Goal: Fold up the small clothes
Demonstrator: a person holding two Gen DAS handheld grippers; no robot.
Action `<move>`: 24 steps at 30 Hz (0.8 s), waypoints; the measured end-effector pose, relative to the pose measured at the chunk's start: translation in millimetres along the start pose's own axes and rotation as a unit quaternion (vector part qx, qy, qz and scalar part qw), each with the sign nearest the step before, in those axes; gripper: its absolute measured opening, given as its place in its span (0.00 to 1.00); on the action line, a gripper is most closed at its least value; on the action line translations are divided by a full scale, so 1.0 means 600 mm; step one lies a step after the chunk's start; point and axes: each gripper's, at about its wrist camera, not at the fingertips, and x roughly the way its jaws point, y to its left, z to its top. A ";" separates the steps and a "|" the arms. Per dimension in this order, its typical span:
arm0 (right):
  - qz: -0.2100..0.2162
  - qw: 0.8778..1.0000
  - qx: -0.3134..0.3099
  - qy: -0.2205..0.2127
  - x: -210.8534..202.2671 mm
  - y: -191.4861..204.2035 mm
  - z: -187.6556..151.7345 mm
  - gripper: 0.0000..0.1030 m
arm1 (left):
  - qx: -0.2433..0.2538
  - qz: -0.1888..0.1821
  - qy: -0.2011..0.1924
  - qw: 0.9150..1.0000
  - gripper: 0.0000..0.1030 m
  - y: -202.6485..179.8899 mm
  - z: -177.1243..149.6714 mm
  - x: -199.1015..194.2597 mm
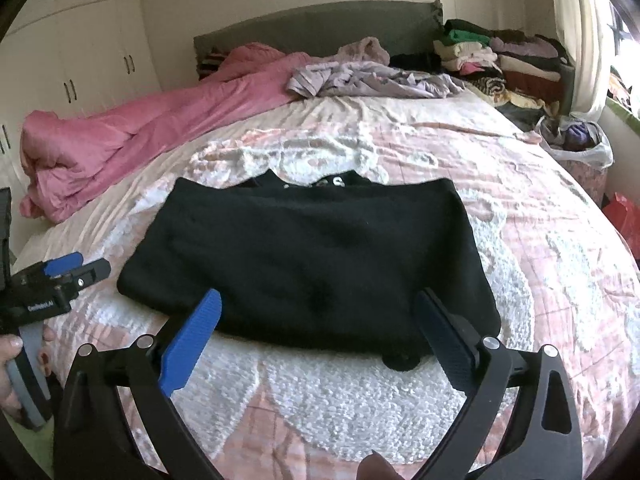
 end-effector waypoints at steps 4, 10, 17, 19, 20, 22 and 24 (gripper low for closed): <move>0.006 1.000 -0.005 -0.008 -0.011 0.015 0.009 0.94 | -0.006 0.007 0.002 1.000 0.91 0.011 -0.002 -0.005; 0.011 1.000 -0.014 -0.019 -0.024 0.039 0.018 0.95 | -0.015 0.013 -0.001 1.000 0.91 0.027 -0.003 -0.015; 0.017 0.999 -0.033 -0.028 -0.033 0.067 0.036 0.95 | -0.021 0.031 -0.016 0.999 0.91 0.044 -0.003 -0.027; 0.019 0.999 -0.038 -0.031 -0.034 0.077 0.042 0.95 | -0.025 0.034 -0.017 0.999 0.91 0.050 -0.002 -0.028; 0.020 0.998 -0.040 -0.032 -0.033 0.080 0.045 0.95 | -0.027 0.034 -0.017 0.999 0.91 0.053 -0.001 -0.027; 0.023 0.998 -0.047 -0.034 -0.032 0.091 0.051 0.95 | -0.031 0.036 -0.017 0.999 0.91 0.060 -0.002 -0.027; 0.025 0.998 -0.053 -0.036 -0.031 0.101 0.056 0.95 | -0.037 0.039 -0.018 0.998 0.91 0.068 -0.001 -0.026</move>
